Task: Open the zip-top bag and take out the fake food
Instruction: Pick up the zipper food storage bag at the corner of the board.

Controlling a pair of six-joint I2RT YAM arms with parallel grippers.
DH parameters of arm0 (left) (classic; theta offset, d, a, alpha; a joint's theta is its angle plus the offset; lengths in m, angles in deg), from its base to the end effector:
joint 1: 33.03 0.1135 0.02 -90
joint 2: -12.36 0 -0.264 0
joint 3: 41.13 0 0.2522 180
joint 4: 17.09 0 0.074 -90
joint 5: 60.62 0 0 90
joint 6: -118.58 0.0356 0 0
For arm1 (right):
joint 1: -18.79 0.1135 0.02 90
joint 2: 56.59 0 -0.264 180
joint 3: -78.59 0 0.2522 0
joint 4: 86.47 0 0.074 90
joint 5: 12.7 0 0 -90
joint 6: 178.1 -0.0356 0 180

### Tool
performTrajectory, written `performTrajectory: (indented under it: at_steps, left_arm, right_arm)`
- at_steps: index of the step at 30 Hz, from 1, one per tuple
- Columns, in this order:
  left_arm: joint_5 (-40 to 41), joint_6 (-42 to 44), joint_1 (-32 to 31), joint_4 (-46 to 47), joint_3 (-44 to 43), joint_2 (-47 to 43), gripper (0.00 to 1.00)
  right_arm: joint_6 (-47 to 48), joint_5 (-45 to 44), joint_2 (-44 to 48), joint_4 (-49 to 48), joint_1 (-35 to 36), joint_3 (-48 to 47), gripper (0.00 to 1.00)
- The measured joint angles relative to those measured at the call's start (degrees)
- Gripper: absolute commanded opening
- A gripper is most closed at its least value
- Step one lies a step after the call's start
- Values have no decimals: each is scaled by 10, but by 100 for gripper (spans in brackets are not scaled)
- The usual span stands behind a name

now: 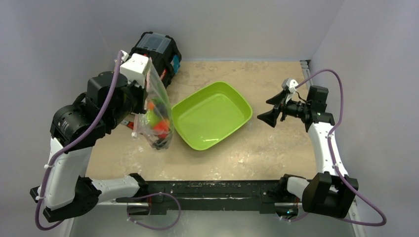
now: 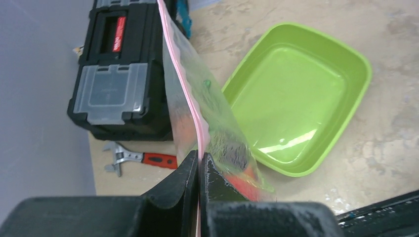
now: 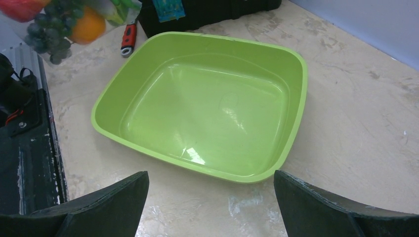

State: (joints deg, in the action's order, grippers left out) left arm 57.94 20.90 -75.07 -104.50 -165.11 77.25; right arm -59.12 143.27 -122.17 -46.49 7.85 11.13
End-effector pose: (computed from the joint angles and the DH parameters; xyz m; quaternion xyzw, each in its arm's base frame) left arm 0.1081 -0.0745 0.5190 0.1250 0.8323 -0.0167 0.5398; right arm 0.2345 -0.0122 0.3076 -0.3535 0.7076 0.3348 0.5121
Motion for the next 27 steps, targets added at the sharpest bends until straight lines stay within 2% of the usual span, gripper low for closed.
performTrajectory:
  at_steps: [15, 22, 27]
  left_arm:
    - [-249, -7, -19, 16, -122, 80, 0]
    - [-307, -13, -63, 41, -173, 151, 0]
    - [-332, -14, -81, 64, -203, 203, 0]
  right_arm:
    - [23, 27, 0, 16, 7, 0, 99]
    - [72, 28, 0, 66, 27, -9, 99]
    - [148, 47, 0, 144, 39, -51, 99]
